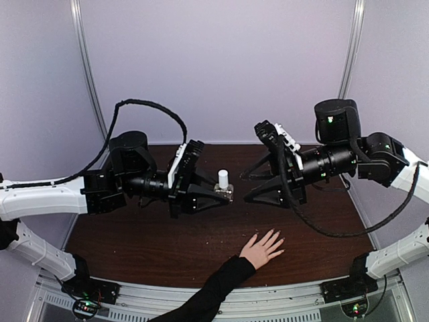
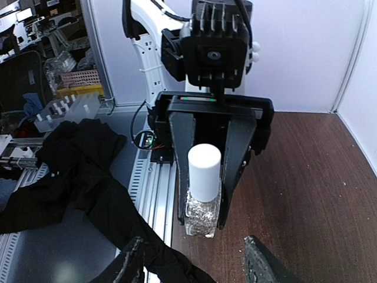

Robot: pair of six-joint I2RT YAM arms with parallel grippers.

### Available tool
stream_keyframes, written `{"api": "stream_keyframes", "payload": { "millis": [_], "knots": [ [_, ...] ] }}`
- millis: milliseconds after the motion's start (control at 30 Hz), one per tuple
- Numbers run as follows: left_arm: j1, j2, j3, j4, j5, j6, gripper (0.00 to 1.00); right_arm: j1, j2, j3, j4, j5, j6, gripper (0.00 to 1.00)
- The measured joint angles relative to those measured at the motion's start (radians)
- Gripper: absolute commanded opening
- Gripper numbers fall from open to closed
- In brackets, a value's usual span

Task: Paint the nails
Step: Screw the nail polish bottle cap onto the nail polish bottle.

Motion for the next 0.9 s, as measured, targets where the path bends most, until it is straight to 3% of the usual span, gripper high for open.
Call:
{"api": "stream_keyframes", "payload": {
  "millis": [367,700,900],
  "knots": [
    [0.000,0.094,0.085,-0.026,0.246,-0.023,0.00,0.001,0.068,0.077,-0.026,-0.215,-0.011,0.54],
    [0.000,0.140,0.109,-0.027,0.343,-0.053,0.00,0.005,0.117,0.094,-0.019,-0.314,0.009,0.49],
    [0.000,0.157,0.116,-0.006,0.369,-0.073,0.00,0.009,0.125,0.100,-0.010,-0.337,0.017,0.38]
  ]
}}
